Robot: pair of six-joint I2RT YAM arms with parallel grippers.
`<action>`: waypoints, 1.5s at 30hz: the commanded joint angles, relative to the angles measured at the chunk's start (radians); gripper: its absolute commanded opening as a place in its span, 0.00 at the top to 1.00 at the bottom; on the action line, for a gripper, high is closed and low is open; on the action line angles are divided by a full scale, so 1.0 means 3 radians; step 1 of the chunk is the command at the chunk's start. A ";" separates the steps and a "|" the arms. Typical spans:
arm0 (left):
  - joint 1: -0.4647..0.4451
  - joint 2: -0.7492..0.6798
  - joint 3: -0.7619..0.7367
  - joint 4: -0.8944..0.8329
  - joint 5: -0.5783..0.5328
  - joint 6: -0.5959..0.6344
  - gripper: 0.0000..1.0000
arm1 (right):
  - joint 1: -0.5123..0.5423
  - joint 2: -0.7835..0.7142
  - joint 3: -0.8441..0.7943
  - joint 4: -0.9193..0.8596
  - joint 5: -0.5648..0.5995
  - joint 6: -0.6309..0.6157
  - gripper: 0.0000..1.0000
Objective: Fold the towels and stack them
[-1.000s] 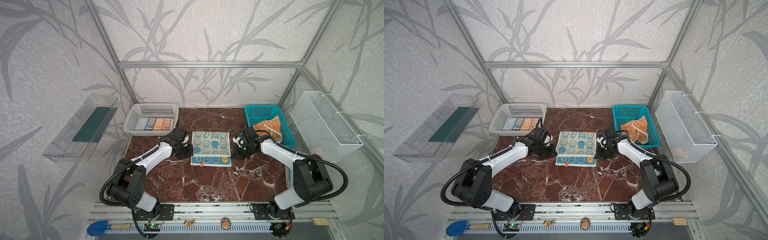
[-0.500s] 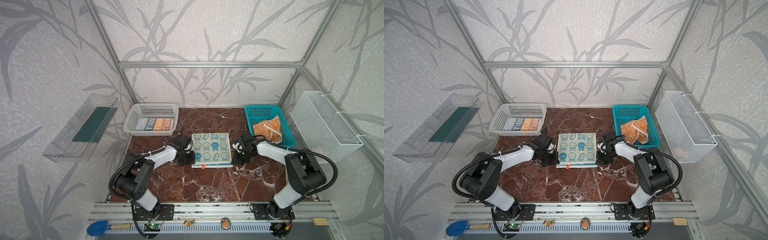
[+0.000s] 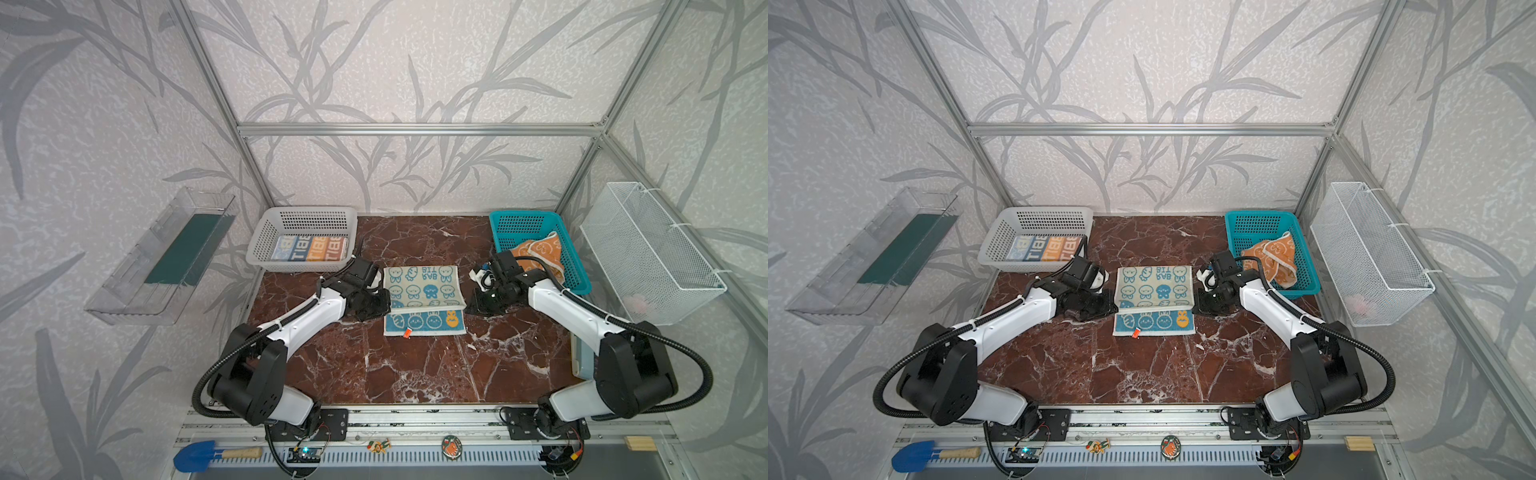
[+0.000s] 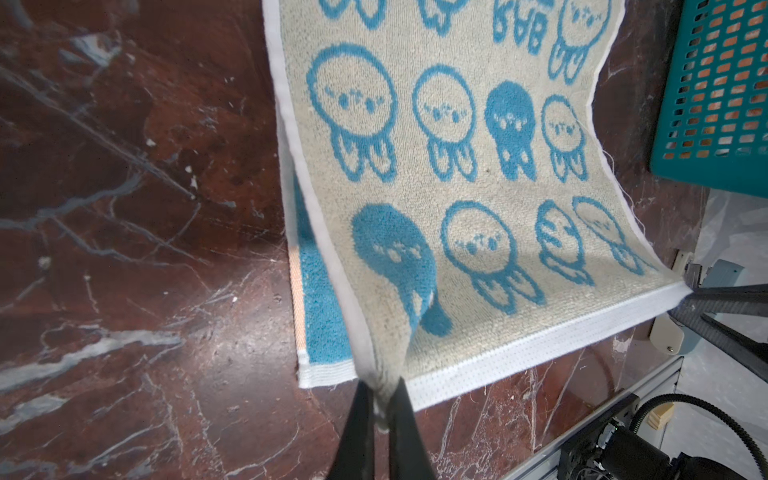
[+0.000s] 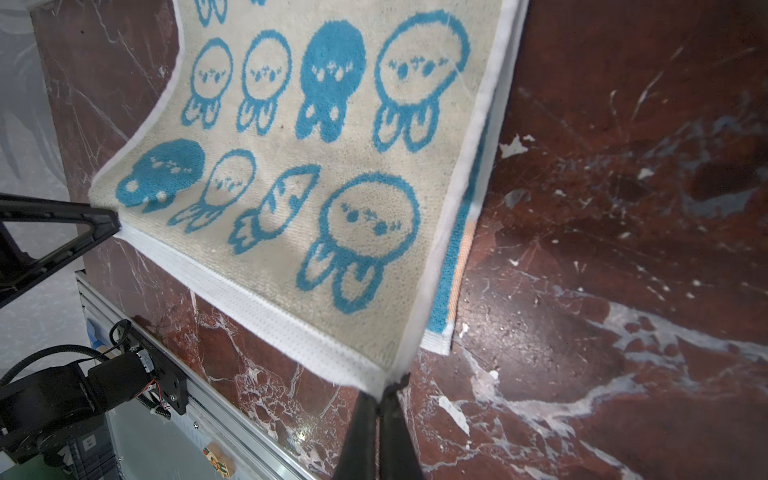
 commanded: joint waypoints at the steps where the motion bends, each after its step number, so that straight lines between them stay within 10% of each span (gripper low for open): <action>1: -0.0042 -0.0015 -0.0246 0.0008 -0.0007 -0.0127 1.00 | -0.0012 0.0041 -0.0202 -0.0059 0.0099 -0.0040 1.00; 20: 0.0295 0.1122 0.0402 0.0190 0.0196 -0.0005 1.00 | 0.0069 0.1025 0.0179 0.0394 -0.0088 0.0146 1.00; 32: 0.0383 0.0928 0.1227 -0.0495 0.0064 0.0283 1.00 | 0.0024 0.0844 0.1086 -0.0293 0.0042 -0.0030 1.00; 45: 0.0395 0.0563 0.0800 -0.0369 0.0070 0.0263 1.00 | 0.0007 0.0460 0.0649 -0.0262 0.0085 -0.0090 1.00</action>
